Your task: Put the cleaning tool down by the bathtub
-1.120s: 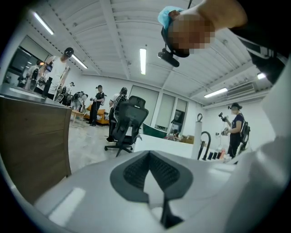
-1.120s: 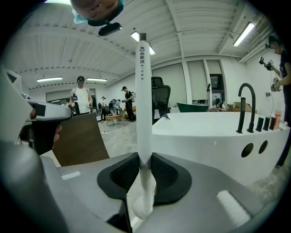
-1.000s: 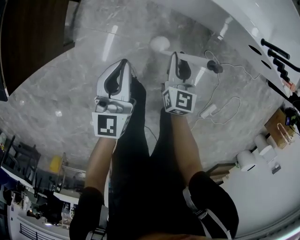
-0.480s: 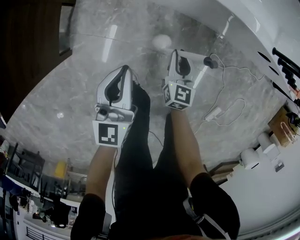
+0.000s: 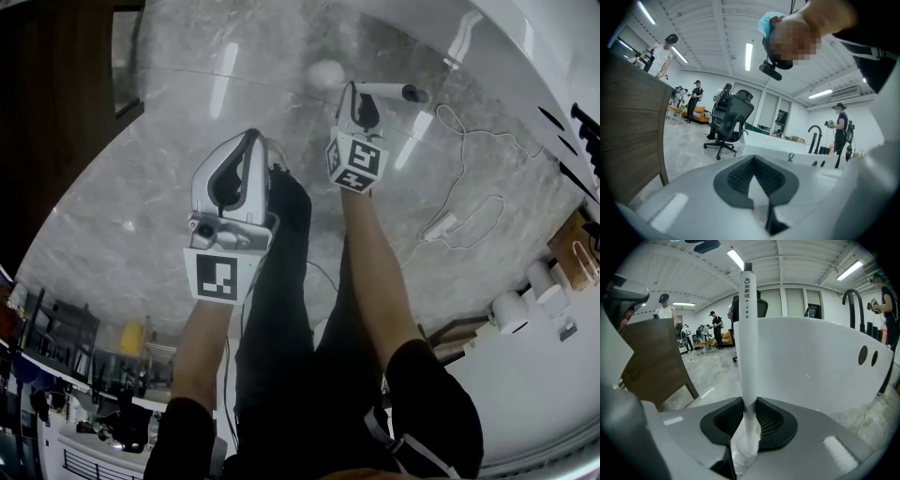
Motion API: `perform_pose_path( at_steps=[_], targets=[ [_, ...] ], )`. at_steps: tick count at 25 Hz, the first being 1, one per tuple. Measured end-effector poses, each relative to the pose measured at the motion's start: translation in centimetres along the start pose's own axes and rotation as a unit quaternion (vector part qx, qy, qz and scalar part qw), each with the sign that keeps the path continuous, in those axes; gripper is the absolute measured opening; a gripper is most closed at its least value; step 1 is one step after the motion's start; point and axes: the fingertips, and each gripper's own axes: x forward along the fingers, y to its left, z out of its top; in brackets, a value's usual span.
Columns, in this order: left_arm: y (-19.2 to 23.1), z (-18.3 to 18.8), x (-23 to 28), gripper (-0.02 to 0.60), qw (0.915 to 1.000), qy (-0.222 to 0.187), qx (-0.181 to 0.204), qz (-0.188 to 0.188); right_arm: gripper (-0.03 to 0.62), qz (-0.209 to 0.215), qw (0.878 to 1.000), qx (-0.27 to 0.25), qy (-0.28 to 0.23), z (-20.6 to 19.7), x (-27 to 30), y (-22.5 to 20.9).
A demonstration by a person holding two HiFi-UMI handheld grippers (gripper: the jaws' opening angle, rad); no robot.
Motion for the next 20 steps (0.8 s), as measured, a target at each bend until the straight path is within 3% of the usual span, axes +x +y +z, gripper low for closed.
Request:
perform_pose_path(
  at_steps=[20],
  targets=[
    [2.4,-2.8,1.3,0.008,0.9998,0.014,-0.014,-0.006,0.083,-0.028,0.996,0.015,0.086,-8.9,7.2,0.0]
  ],
)
